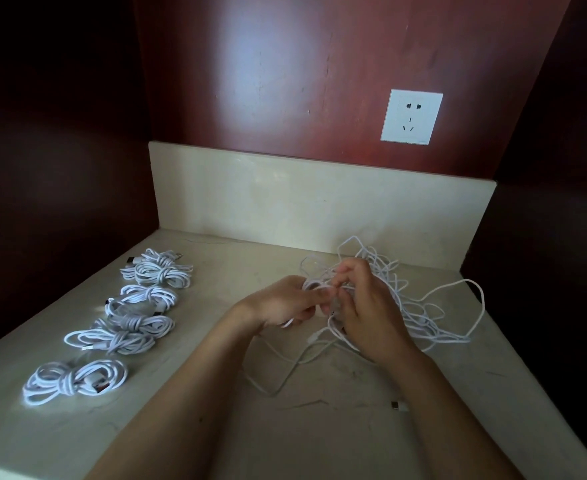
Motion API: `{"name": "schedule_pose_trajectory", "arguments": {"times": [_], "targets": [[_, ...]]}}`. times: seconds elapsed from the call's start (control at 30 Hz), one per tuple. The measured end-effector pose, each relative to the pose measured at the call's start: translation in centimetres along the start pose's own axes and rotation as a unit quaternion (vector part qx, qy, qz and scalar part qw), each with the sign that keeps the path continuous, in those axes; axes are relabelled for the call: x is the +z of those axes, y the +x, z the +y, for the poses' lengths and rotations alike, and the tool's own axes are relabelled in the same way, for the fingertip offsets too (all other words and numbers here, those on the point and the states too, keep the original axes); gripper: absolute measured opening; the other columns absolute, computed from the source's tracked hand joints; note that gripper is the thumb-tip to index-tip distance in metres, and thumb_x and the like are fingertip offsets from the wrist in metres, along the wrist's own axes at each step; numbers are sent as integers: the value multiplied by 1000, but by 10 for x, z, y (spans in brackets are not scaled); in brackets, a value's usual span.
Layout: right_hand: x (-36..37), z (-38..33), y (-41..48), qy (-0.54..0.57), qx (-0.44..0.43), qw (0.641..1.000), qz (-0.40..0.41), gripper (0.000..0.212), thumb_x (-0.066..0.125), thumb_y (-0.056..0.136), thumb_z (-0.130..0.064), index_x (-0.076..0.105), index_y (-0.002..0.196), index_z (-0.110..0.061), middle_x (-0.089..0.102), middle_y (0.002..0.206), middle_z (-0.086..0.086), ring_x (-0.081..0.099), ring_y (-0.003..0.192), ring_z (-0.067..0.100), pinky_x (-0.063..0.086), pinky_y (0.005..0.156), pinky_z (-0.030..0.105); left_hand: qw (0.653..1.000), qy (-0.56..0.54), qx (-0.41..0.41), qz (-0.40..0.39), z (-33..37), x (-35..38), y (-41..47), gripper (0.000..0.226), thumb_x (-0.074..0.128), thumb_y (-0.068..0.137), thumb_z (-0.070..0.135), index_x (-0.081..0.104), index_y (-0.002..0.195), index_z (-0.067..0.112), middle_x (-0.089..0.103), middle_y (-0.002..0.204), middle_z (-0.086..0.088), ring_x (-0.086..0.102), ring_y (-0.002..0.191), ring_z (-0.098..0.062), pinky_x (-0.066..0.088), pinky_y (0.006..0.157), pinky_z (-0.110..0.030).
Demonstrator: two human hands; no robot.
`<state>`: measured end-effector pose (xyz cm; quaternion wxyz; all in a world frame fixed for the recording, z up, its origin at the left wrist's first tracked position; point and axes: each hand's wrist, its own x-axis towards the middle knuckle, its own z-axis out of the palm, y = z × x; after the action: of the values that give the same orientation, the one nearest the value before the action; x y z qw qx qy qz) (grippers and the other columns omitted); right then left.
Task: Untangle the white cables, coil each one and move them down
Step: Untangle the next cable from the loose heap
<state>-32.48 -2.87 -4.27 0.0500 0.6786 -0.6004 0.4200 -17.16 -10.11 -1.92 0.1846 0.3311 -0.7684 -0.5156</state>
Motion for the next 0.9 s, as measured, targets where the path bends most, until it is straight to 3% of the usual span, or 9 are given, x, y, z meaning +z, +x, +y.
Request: {"name": "schedule_pose_trajectory", "arguments": {"times": [0.1, 0.2, 0.3, 0.47, 0.57, 0.67, 0.77, 0.9], "targets": [[0, 2, 2, -7, 26, 999, 22, 29, 55, 91, -8, 50, 117, -17, 65, 111, -3, 61, 100, 21, 49, 83, 34, 986, 33, 115, 120, 3, 5, 4, 37, 55, 98, 37, 66, 80, 7, 46, 53, 9, 39, 48, -6, 35, 54, -26], [-2, 4, 4, -9, 36, 997, 73, 21, 58, 92, -16, 53, 112, -20, 65, 107, -5, 61, 98, 19, 49, 82, 37, 948, 27, 214, 234, 9, 9, 4, 33, 55, 98, 37, 66, 81, 10, 55, 61, 12, 49, 59, -4, 43, 65, -31], [-2, 11, 7, -31, 41, 995, 86, 14, 48, 93, -24, 59, 102, -23, 65, 97, -6, 58, 92, 18, 48, 78, 38, 921, -53, 256, 288, 20, 11, -3, 25, 55, 99, 24, 65, 80, 11, 53, 56, 18, 46, 56, 2, 37, 62, -20], [-2, 12, 10, -117, 54, 989, 78, 33, 51, 85, -9, 67, 113, -16, 67, 115, 4, 57, 112, 28, 44, 97, 39, 893, -149, 271, 328, 29, 18, -8, 26, 49, 102, 17, 66, 84, 10, 39, 53, 7, 34, 50, -8, 33, 52, -18], [-5, 21, 5, -186, 127, 973, -44, 58, 58, 83, -5, 52, 137, -22, 46, 148, 0, 29, 142, 26, 19, 117, 37, 870, -200, 266, 364, 31, 14, -8, 27, 45, 103, 18, 62, 85, 10, 33, 56, -9, 31, 49, -13, 30, 48, -22], [-8, 35, 3, -194, 183, 962, -62, 66, 53, 89, -9, 34, 150, -22, 29, 159, 2, 15, 148, 26, 8, 120, 34, 861, -229, 247, 381, 29, 11, -4, 29, 41, 105, 22, 59, 83, 15, 34, 52, -3, 30, 46, -12, 28, 44, -21], [-9, 37, 4, -140, 190, 971, -49, 64, 57, 93, -20, 32, 152, -21, 33, 157, 6, 22, 145, 26, 17, 119, 36, 855, -259, 211, 397, 28, 10, -2, 31, 38, 105, 29, 56, 84, 16, 36, 50, 2, 29, 44, -13, 27, 39, -19], [-20, 19, 3, -99, 188, 976, -47, 68, 68, 84, -45, 42, 145, -31, 44, 149, -6, 40, 136, 18, 38, 107, 34, 867, -272, 182, 375, 29, 5, -2, 30, 41, 104, 31, 57, 84, 16, 36, 50, 3, 28, 43, -14, 25, 37, -18]]}}
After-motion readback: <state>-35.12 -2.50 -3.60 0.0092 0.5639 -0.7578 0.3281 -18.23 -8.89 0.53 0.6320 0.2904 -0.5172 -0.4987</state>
